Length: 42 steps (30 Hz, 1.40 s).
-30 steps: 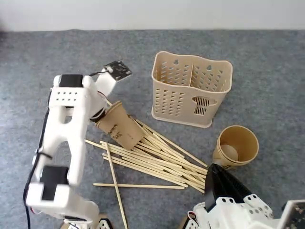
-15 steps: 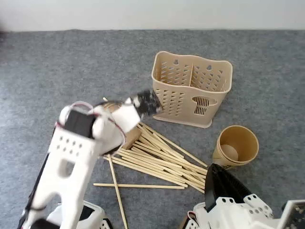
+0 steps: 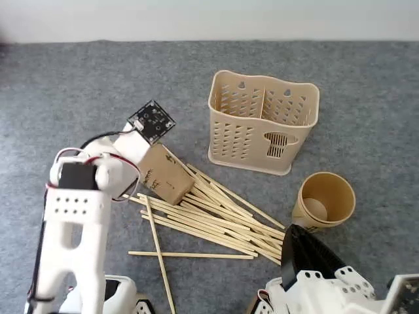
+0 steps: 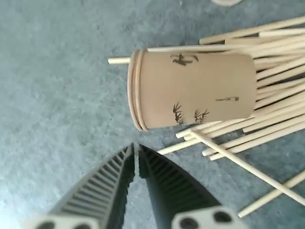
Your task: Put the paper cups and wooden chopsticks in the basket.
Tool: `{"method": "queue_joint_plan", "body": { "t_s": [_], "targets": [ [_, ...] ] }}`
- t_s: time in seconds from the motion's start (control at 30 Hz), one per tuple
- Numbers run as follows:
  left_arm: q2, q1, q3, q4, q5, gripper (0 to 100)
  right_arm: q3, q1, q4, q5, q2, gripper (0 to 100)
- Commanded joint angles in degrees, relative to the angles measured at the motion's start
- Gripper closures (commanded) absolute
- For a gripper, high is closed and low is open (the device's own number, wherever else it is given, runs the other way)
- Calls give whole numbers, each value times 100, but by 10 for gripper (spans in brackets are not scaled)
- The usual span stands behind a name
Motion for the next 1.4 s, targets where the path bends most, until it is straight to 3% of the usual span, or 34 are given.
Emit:
{"method": "queue_joint_plan", "body": {
  "t_s": [0.0,0.3,0.77,0.97,1.37],
  "targets": [
    [440,-167,-637,44,62,986,35,-4,224,-44,31,990],
    [1881,-589,-1622,-185,70,986,35,-22,224,-44,31,990],
    [4765,-642,-3530,-246,70,986,35,-22,224,-44,31,990],
    [4879,-299,-3829,862,35,986,35,-31,224,-44,31,990],
    [3736,747,-3767,2356,70,987,35,-40,224,-44,31,990]
  ]
}}
